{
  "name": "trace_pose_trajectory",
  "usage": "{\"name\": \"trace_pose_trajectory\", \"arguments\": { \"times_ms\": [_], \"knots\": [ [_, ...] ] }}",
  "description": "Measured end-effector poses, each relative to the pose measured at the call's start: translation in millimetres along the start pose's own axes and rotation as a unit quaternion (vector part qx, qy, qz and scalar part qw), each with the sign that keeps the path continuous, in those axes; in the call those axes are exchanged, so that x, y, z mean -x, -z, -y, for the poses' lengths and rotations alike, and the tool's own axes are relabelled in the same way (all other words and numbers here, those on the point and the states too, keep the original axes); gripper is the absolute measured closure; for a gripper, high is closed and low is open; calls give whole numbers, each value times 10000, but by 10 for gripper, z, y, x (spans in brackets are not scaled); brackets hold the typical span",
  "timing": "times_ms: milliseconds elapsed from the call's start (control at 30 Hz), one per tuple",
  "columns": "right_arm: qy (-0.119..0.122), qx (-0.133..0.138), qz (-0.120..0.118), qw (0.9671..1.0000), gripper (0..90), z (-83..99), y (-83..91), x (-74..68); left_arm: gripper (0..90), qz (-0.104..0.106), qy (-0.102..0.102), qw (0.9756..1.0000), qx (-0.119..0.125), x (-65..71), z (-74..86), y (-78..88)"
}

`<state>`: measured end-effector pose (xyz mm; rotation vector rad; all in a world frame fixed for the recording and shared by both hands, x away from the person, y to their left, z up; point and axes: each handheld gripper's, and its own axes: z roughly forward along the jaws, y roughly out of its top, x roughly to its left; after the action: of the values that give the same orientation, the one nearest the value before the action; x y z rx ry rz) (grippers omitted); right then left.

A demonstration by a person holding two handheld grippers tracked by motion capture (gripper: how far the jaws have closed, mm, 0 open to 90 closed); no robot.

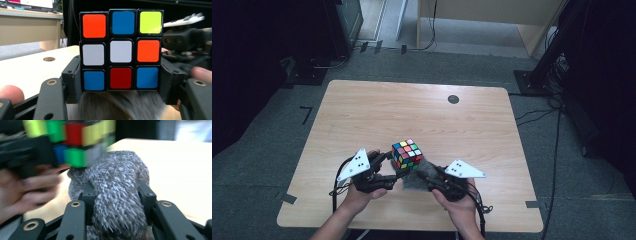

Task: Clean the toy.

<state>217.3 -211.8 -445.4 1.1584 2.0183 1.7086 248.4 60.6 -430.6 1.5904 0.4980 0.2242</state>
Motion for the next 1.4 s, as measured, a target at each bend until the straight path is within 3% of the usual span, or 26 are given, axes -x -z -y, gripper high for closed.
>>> {"name": "trace_pose_trajectory", "arguments": {
  "times_ms": [33,67,167,200,267,333,433,500,567,667,767,967,1200,1233,1400],
  "knots": [
    [0,0,0,10000,609,0,0,0,345,0,0,10000,0,0,0,0],
    [-212,122,126,9996,609,2,28,75,345,-4,46,10000,33,-8,-8,13],
    [-172,47,-4,9998,607,14,-5,52,345,30,115,9999,69,-11,-14,15],
    [117,-76,-285,9995,603,30,-71,-75,345,23,99,9999,41,-1,-7,-1],
    [462,-225,-625,9967,598,35,-133,-224,345,12,3,10000,-53,13,14,-18],
    [661,-260,-694,9951,595,29,-155,-305,345,13,-38,10000,-86,16,26,-25],
    [558,-197,-352,9976,595,15,-121,-201,345,-36,19,10000,-61,-1,28,-24],
    [241,-100,83,9996,595,28,-68,-50,345,-24,22,10000,-20,-15,15,-4],
    [-141,-8,464,9988,582,31,-13,120,345,-78,12,10000,-36,-27,14,5],
    [-355,67,751,9965,531,30,49,308,345,-81,74,9999,-20,-41,15,12],
    [-487,102,832,9953,422,26,79,415,345,-94,73,9999,-11,-52,8,24],
    [-565,349,876,9939,367,-22,144,427,345,-206,-13,9998,-83,-63,24,27],
    [-294,609,446,9967,368,-106,163,223,345,-128,-7,9996,-263,-79,60,1],
    [-269,660,328,9969,368,-116,156,155,345,-196,-109,9993,-310,-76,71,-6],
    [-213,814,312,9960,367,-146,166,30,345,-345,-296,9980,-449,-57,135,-50]
  ]
}}
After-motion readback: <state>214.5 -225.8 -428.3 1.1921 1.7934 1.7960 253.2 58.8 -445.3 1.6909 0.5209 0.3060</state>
